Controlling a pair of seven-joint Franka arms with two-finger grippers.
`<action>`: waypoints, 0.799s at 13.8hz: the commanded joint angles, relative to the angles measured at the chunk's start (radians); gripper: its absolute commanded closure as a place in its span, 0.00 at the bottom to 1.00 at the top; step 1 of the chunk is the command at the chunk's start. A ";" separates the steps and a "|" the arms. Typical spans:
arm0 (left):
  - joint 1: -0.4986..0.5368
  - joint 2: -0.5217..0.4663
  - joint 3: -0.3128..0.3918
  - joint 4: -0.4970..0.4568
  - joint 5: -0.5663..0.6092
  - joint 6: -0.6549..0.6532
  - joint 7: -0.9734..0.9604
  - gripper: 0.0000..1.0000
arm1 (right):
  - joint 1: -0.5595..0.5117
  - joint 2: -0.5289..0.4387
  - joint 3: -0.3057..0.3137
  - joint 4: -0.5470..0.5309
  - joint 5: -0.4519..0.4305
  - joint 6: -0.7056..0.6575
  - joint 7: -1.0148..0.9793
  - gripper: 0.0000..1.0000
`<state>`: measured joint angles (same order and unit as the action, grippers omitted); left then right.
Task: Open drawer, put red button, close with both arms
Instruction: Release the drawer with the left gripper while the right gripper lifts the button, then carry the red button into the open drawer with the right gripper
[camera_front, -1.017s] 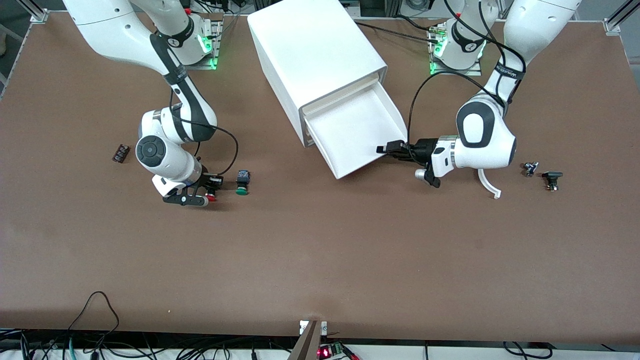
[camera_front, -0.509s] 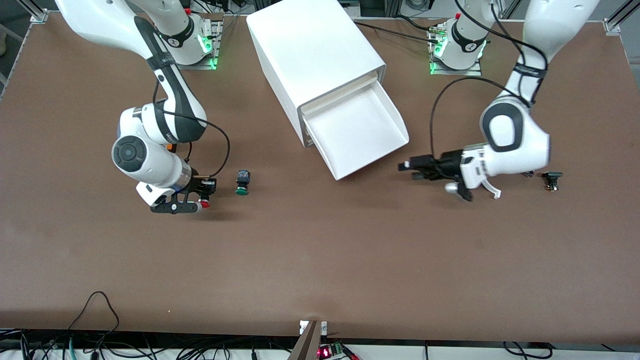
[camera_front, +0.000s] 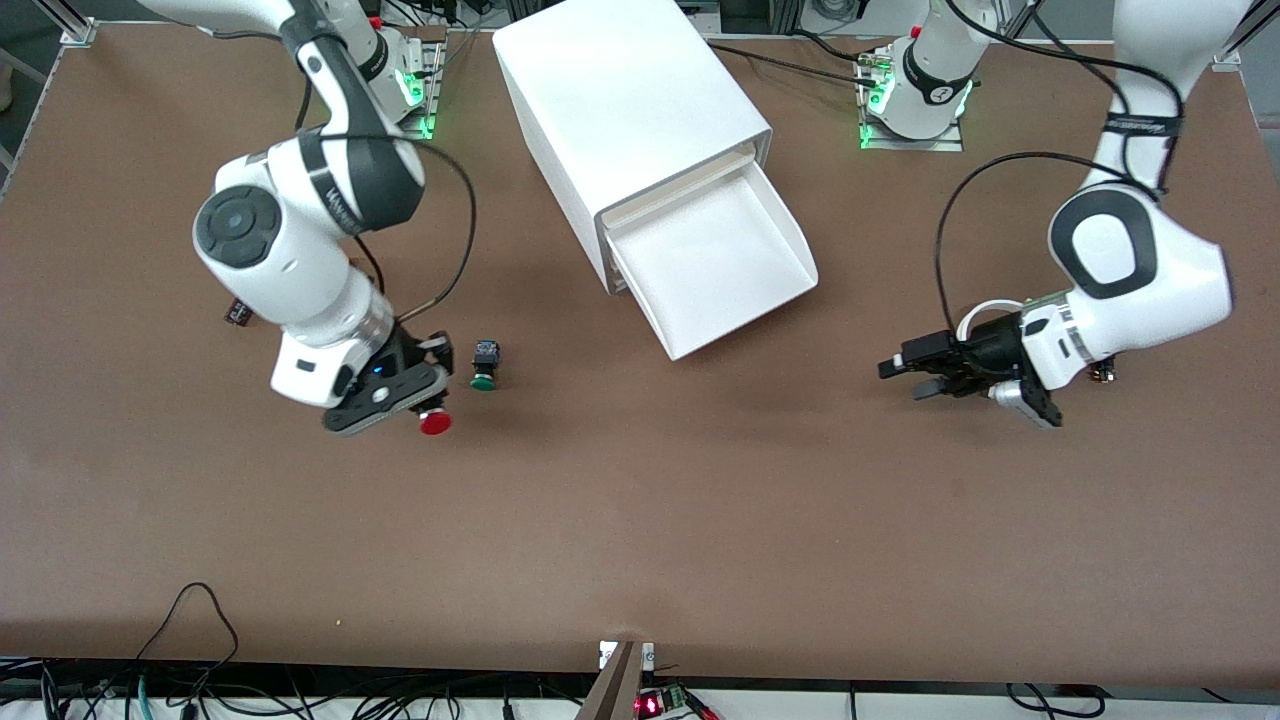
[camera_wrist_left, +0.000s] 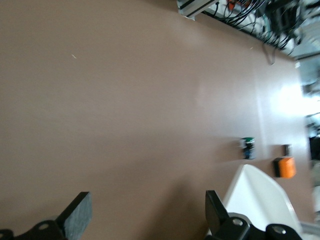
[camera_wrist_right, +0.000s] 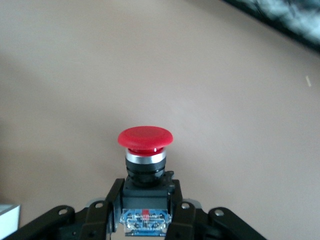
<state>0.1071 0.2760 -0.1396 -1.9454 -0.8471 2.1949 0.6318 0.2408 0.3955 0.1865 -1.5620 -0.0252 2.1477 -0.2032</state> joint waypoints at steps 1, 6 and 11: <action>0.020 -0.069 0.026 0.055 0.216 -0.041 -0.014 0.00 | 0.012 0.022 0.121 0.082 -0.016 -0.020 -0.194 0.64; 0.017 -0.168 0.045 0.163 0.676 -0.165 -0.032 0.00 | 0.166 0.074 0.154 0.135 -0.038 -0.020 -0.304 0.63; 0.003 -0.309 0.048 0.164 0.813 -0.371 -0.340 0.00 | 0.279 0.143 0.156 0.194 -0.038 -0.026 -0.502 0.63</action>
<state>0.1232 0.0221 -0.0933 -1.7731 -0.1063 1.8776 0.3983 0.4715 0.4876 0.3447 -1.4445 -0.0535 2.1474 -0.6561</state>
